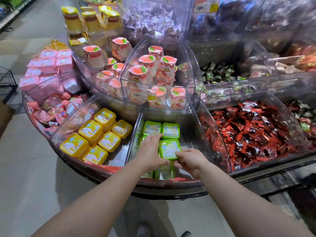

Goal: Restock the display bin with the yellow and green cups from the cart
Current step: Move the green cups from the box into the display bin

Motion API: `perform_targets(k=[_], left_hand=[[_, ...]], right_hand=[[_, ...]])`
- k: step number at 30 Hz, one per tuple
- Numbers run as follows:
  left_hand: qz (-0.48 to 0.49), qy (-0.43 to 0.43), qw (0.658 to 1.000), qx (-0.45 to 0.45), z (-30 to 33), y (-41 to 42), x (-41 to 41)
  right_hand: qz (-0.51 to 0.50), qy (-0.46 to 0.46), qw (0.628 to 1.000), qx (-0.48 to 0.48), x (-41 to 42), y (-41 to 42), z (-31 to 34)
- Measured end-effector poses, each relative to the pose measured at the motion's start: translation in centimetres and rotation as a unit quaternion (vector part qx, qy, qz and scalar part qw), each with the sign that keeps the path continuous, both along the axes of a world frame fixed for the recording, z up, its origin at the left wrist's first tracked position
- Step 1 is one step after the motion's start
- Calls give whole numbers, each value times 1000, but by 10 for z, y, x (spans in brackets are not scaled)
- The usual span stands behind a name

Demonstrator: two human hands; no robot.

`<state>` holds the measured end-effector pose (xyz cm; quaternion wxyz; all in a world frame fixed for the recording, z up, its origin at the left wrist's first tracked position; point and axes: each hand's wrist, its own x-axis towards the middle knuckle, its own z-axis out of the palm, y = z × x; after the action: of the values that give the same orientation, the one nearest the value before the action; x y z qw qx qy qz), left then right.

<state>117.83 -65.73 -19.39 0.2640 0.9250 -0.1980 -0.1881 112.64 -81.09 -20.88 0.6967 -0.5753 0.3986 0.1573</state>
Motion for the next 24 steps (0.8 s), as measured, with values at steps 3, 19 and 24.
perform_targets(k=[3,19,24], left_hand=[[-12,11,998,66,-10,9,2],[-70,43,986,142,-22,7,9],[-42,-12,992,117,11,-17,11]], right_hand=[[-23,46,999,-15,4,-2,-23],[168,67,962,-204,9,6,-17],[146,-34,949,-279,-10,-4,39]])
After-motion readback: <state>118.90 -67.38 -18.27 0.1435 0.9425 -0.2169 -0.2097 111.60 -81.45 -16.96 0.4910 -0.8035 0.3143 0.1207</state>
